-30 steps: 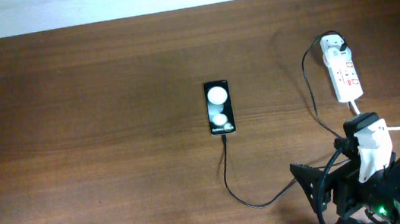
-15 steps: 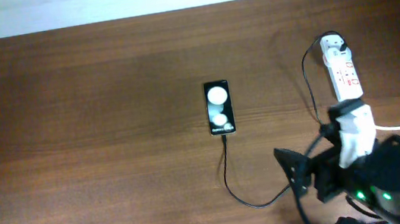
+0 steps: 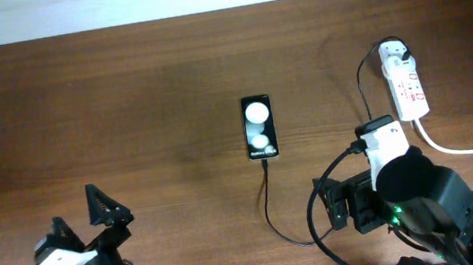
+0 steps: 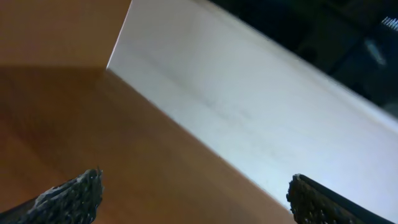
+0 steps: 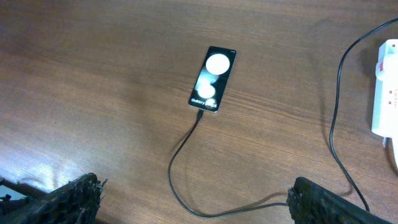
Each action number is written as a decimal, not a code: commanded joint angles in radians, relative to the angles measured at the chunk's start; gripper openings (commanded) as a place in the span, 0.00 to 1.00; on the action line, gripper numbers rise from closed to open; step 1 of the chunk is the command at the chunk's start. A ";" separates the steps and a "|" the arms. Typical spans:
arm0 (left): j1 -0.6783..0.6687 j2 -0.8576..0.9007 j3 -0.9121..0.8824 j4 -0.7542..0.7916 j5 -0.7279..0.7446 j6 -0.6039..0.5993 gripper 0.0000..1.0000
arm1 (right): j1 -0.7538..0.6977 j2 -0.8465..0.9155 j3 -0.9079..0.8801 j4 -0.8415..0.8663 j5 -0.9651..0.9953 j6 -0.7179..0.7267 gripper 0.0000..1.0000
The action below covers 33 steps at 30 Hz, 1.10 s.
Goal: Plug charger to phone and switch on socket
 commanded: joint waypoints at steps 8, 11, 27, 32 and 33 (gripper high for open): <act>0.003 -0.003 -0.209 0.113 0.280 0.002 0.99 | -0.002 -0.004 0.005 -0.020 -0.038 0.009 0.99; 0.003 -0.003 -0.208 0.111 0.311 0.002 0.99 | -0.002 -0.004 0.005 -0.020 -0.038 0.009 0.99; 0.003 -0.003 -0.208 0.111 0.311 0.002 0.99 | -0.117 0.017 0.005 -0.052 0.157 0.083 0.99; 0.003 -0.003 -0.208 0.111 0.312 0.002 0.99 | -0.407 0.164 0.005 -0.070 0.190 0.079 0.99; 0.003 -0.003 -0.208 0.111 0.312 0.002 0.99 | -0.454 0.200 0.005 -0.070 0.185 0.079 0.99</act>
